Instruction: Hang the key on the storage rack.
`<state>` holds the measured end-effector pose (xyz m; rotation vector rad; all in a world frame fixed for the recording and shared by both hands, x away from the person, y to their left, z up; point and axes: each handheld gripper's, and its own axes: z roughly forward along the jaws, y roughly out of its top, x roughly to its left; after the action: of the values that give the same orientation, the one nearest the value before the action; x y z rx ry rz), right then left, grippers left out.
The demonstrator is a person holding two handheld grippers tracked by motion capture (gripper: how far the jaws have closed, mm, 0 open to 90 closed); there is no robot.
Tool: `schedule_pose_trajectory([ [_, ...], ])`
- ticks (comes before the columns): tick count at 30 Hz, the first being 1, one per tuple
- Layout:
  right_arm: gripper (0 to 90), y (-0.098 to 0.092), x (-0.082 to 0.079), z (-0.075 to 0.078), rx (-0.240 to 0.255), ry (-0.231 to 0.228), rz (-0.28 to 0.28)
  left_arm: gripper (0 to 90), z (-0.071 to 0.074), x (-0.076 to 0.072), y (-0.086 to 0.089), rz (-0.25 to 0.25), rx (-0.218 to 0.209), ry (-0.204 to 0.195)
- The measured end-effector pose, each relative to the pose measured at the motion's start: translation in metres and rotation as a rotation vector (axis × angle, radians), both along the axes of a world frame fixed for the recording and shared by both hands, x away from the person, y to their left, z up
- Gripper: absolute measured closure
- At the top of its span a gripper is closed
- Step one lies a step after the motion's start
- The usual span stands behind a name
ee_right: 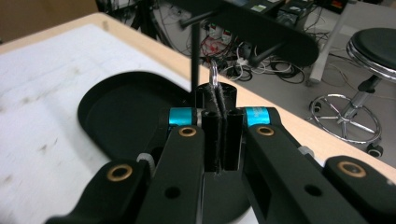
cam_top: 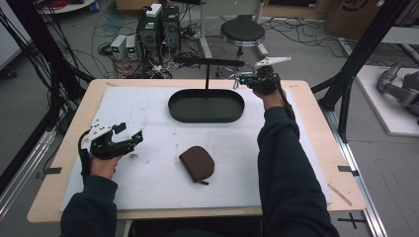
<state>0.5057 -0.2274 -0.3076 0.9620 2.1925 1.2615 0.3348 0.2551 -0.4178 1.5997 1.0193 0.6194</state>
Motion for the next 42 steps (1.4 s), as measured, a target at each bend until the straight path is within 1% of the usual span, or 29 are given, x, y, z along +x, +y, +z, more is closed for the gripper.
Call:
schedule_pose_trajectory([
  [1,90.0,0.001,0.005,-0.001,0.002,0.002,-0.014,22.9,0.000,0.000,0.000,-0.001,-0.002,0.000],
  [4,90.0,0.001,0.015,-0.004,0.043,0.004,-0.035,22.9,0.000,-0.001,0.000,-0.001,-0.001,-0.001],
  [6,90.0,0.000,0.019,-0.005,0.073,-0.017,-0.047,22.9,0.000,0.000,0.002,0.002,-0.003,0.001],
  [7,90.0,0.000,0.021,-0.006,0.089,-0.015,-0.058,22.9,-0.001,0.000,0.002,0.004,-0.006,0.000],
  [9,90.0,-0.002,0.025,-0.008,0.096,-0.007,-0.087,22.9,-0.001,0.000,0.002,0.005,-0.006,0.001],
  [11,90.0,-0.004,0.028,-0.012,0.120,0.006,-0.099,22.9,-0.001,0.000,0.003,0.005,-0.008,0.001],
  [12,90.0,-0.005,0.030,-0.014,0.133,0.005,-0.099,22.9,-0.001,0.000,0.003,0.006,-0.008,0.000],
  [16,90.0,-0.002,0.033,-0.018,0.138,0.007,-0.115,22.9,-0.001,0.000,0.003,0.007,-0.010,0.002],
  [18,89.7,-0.001,0.034,-0.020,0.151,0.007,-0.132,22.9,-0.001,0.000,0.003,0.008,-0.011,0.002],
  [19,89.6,0.000,0.035,-0.021,0.146,-0.004,-0.147,22.9,-0.002,0.000,0.003,0.005,-0.009,0.003],
  [21,88.1,0.003,0.035,-0.022,0.119,-0.023,-0.195,22.9,-0.002,0.001,0.003,0.003,-0.005,0.004],
  [23,87.0,0.005,0.035,-0.023,0.107,-0.021,-0.217,22.9,-0.002,0.001,0.003,0.002,-0.005,0.004],
  [24,80.6,0.007,0.035,-0.024,0.072,-0.016,-0.250,22.9,-0.002,0.001,0.003,0.002,-0.006,0.004],
  [25,70.1,0.006,0.034,-0.025,0.051,-0.013,-0.261,22.9,-0.002,0.001,0.003,0.001,-0.008,0.004],
  [26,61.5,0.005,0.033,-0.025,0.053,-0.003,-0.267,22.9,-0.002,0.001,0.003,0.001,-0.008,0.004],
  [27,56.1,0.002,0.030,-0.024,0.068,0.003,-0.271,22.9,-0.002,0.001,0.003,-0.003,-0.011,0.005],
  [28,53.0,0.000,0.027,-0.024,0.072,0.002,-0.267,22.9,-0.002,0.001,0.002,-0.007,-0.010,0.007],
  [29,50.6,-0.001,0.022,-0.023,0.065,-0.009,-0.256,22.9,-0.002,0.001,0.002,-0.007,-0.010,0.007],
  [30,49.1,-0.004,0.017,-0.022,0.046,-0.031,-0.240,22.9,-0.003,0.001,0.001,-0.012,-0.011,0.009],
  [31,47.9,-0.006,0.011,-0.021,0.029,-0.034,-0.223,22.9,-0.003,0.001,0.001,-0.016,-0.008,0.007],
  [34,40.0,-0.014,-0.003,-0.015,-0.029,0.023,-0.170,22.9,-0.002,0.001,0.000,-0.023,-0.007,0.007],
  [35,40.1,-0.015,-0.008,-0.014,-0.035,0.027,-0.158,22.9,-0.002,0.001,0.000,-0.024,-0.006,0.008],
  [36,40.1,-0.019,-0.019,-0.011,-0.038,-0.009,-0.147,22.9,-0.002,0.001,0.000,-0.024,-0.006,0.009],
  [37,39.5,-0.023,-0.028,-0.008,-0.031,-0.033,-0.135,22.9,-0.002,0.001,0.000,-0.023,-0.008,0.009],
  [38,37.0,-0.027,-0.037,-0.006,-0.016,-0.039,-0.127,22.9,-0.002,0.001,0.000,-0.023,-0.008,0.009],
  [39,32.7,-0.031,-0.045,-0.004,-0.016,-0.023,-0.125,22.9,-0.002,0.001,0.000,-0.022,-0.008,0.009],
  [40,29.3,-0.035,-0.052,-0.002,-0.026,-0.008,-0.124,22.9,-0.002,0.001,0.000,-0.023,-0.006,0.010],
  [41,29.1,-0.038,-0.062,-0.001,-0.032,-0.026,-0.122,22.9,-0.002,0.001,0.000,-0.022,-0.005,0.008],
  [42,29.1,-0.042,-0.069,-0.002,-0.034,-0.041,-0.108,22.9,-0.002,0.001,0.000,-0.021,-0.007,0.008],
])
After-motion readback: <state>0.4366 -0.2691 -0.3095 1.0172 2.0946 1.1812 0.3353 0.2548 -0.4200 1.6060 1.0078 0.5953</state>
